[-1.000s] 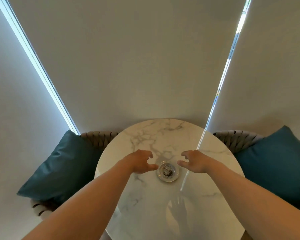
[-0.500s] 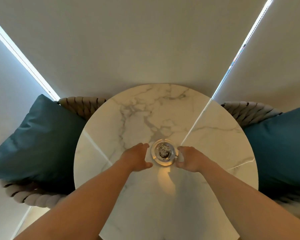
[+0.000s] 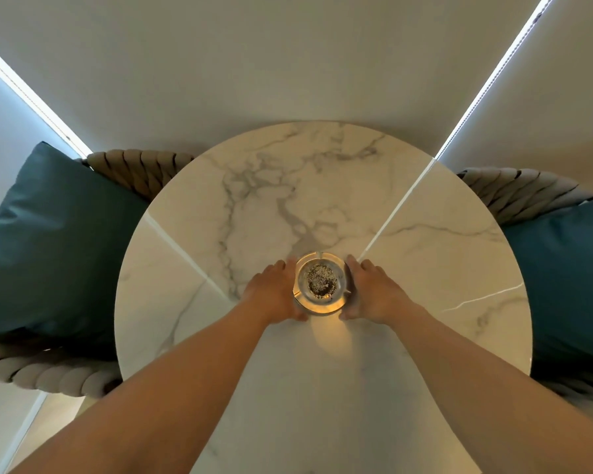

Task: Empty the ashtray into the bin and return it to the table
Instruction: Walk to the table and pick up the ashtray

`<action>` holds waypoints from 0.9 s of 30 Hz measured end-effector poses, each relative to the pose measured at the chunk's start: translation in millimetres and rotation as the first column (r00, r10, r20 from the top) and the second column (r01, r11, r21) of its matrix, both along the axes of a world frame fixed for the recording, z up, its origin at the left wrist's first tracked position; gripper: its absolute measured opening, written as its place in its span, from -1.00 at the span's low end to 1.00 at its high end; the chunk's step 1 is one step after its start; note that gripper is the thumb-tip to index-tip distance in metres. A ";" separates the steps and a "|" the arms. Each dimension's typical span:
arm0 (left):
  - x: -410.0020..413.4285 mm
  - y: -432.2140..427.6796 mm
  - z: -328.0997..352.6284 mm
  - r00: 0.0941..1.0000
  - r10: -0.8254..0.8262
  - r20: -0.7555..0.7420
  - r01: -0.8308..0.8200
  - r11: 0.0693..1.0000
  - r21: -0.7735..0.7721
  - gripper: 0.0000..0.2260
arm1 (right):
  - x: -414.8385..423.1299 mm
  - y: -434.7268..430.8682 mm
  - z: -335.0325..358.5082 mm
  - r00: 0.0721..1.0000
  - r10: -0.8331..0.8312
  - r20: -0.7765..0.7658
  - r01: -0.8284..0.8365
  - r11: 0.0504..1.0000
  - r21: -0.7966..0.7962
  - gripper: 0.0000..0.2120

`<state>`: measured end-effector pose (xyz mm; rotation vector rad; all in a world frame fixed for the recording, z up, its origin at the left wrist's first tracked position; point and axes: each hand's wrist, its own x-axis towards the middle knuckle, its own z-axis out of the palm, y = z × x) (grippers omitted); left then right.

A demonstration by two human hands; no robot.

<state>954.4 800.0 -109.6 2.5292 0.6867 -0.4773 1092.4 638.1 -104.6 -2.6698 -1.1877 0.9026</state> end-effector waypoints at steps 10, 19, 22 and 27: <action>7.5 0.0 -2.8 0.999 0.015 0.042 -0.015 1.000 -0.001 -0.12 | -0.3 4.0 -4.9 0.998 -0.008 -0.058 0.013 0.997 0.076 0.11; -0.2 0.2 -1.5 0.999 0.014 0.046 -0.014 1.000 -0.010 -0.09 | -7.9 4.4 -2.9 0.997 -0.027 -0.078 0.034 0.995 0.091 0.02; -4.9 0.0 1.9 0.998 0.020 0.056 -0.019 1.000 -0.018 -0.11 | -11.3 3.8 0.5 0.996 -0.026 -0.081 0.034 0.994 0.107 -0.02; -15.6 -2.2 11.2 0.998 0.029 0.062 -0.027 0.999 -0.030 -0.15 | -20.9 1.2 8.5 0.996 -0.026 -0.086 0.038 0.988 0.149 -0.12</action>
